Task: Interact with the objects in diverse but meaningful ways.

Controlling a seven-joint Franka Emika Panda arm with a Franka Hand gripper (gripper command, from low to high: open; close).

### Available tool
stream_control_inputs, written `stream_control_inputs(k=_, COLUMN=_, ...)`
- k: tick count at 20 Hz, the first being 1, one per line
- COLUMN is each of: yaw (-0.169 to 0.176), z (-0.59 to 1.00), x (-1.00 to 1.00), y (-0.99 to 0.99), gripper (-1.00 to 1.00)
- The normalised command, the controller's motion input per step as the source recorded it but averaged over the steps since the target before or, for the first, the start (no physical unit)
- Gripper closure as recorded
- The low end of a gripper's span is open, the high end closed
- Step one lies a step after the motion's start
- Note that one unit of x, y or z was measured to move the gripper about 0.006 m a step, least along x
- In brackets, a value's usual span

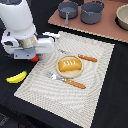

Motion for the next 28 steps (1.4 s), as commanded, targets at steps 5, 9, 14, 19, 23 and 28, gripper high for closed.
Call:
stream_control_inputs(k=5, yaw=-0.028, z=1.0, x=0.48, y=0.0, gripper=1.0)
stream_control_inputs(k=9, yaw=-0.009, z=1.0, x=0.88, y=0.0, gripper=1.0)
stream_control_inputs(k=14, yaw=0.0, z=0.99, x=0.93, y=0.0, gripper=1.0)
stream_control_inputs(k=19, yaw=0.0, z=0.82, x=0.94, y=0.12, gripper=1.0)
stream_control_inputs(k=23, yaw=0.0, z=0.68, x=0.92, y=0.26, gripper=1.0)
stream_control_inputs(k=28, yaw=0.0, z=0.44, x=0.77, y=0.57, gripper=1.0)
